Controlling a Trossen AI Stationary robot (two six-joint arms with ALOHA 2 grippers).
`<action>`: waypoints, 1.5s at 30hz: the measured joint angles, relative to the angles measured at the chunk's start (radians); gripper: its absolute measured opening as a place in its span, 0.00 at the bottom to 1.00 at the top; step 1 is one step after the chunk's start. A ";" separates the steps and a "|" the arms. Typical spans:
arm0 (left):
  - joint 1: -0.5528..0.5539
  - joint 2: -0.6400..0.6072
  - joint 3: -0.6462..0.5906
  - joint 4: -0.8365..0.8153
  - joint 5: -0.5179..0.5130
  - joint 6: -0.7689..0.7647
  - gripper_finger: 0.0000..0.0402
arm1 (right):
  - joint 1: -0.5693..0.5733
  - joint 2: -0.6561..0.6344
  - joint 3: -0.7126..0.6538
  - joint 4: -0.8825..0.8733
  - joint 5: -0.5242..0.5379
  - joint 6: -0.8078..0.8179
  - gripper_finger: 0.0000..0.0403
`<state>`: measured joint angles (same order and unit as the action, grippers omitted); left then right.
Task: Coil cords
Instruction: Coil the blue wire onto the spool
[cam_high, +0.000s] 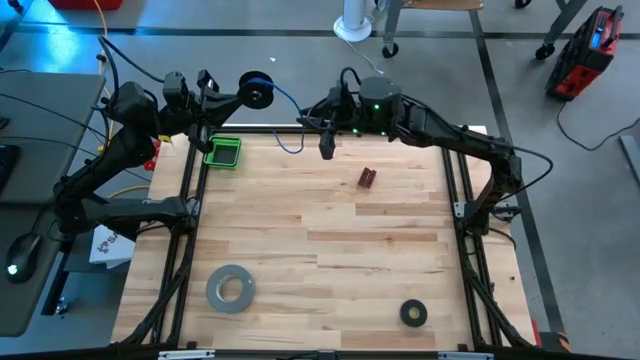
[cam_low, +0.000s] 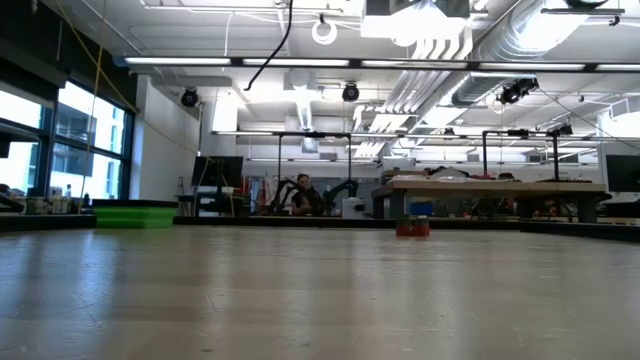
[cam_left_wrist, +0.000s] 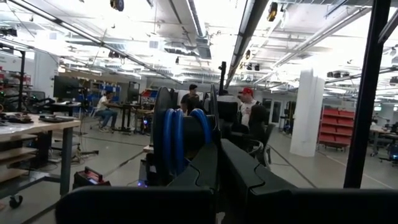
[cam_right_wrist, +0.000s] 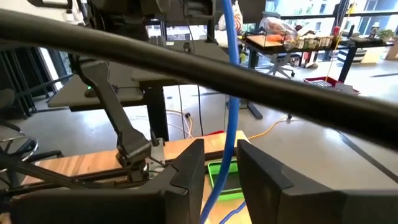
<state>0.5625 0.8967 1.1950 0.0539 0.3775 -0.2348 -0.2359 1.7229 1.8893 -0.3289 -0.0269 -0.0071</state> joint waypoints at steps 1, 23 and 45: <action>0.000 0.000 0.000 0.001 0.000 0.000 0.00 | 0.000 0.000 0.000 0.000 0.000 0.000 0.20; -0.001 0.071 0.000 0.124 -0.025 -0.329 0.00 | 0.061 0.016 0.000 0.110 -0.008 -0.019 0.01; -0.085 0.174 0.000 0.272 -0.008 -1.028 0.00 | 0.101 0.078 0.000 0.358 -0.034 0.008 0.00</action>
<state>0.4777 1.0706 1.1950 0.3256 0.3695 -1.2628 -0.1345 1.8008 1.8893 0.0289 -0.0608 0.0007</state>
